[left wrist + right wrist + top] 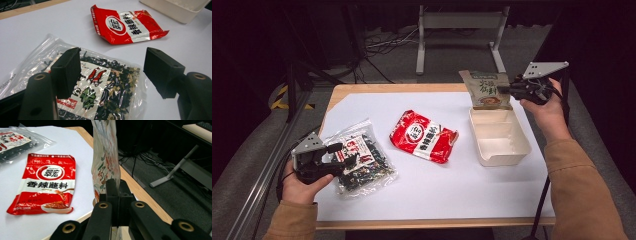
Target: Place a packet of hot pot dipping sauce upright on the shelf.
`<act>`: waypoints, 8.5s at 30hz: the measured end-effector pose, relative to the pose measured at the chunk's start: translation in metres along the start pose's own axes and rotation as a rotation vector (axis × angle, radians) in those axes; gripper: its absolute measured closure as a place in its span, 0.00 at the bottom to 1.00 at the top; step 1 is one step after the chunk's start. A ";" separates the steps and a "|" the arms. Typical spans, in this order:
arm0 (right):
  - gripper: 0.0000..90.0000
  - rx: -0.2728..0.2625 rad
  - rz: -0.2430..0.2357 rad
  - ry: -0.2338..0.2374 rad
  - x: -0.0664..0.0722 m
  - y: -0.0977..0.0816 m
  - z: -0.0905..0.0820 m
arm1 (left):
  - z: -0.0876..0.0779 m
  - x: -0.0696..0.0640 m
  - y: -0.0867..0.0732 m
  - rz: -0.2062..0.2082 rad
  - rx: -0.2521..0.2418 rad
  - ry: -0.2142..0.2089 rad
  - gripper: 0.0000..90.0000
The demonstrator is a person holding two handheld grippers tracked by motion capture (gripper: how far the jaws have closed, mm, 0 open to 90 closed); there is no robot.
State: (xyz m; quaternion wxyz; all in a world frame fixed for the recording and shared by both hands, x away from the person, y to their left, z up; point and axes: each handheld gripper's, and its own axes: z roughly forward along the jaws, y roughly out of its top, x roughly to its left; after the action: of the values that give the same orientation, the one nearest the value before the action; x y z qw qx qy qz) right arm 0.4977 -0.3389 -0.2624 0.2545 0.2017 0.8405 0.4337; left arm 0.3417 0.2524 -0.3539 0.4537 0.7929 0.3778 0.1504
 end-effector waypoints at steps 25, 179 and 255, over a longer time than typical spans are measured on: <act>1.00 0.047 0.096 -0.009 -0.029 -0.030 0.036 | 0.001 0.000 -0.001 0.023 -0.011 -0.018 0.33; 0.43 -0.061 0.244 -0.053 0.142 -0.038 -0.035 | 0.121 0.018 0.068 -0.042 0.175 -0.064 0.32; 0.41 -0.045 0.249 -0.004 0.146 -0.045 -0.018 | 0.209 0.009 0.060 -0.139 0.351 -0.185 0.82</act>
State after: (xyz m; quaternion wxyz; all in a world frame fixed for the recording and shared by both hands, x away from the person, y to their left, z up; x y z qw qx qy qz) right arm 0.3662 -0.2923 -0.3277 0.2048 0.2998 0.7984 0.4804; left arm 0.4970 0.1148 -0.4183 0.3509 0.8422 0.4086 -0.0228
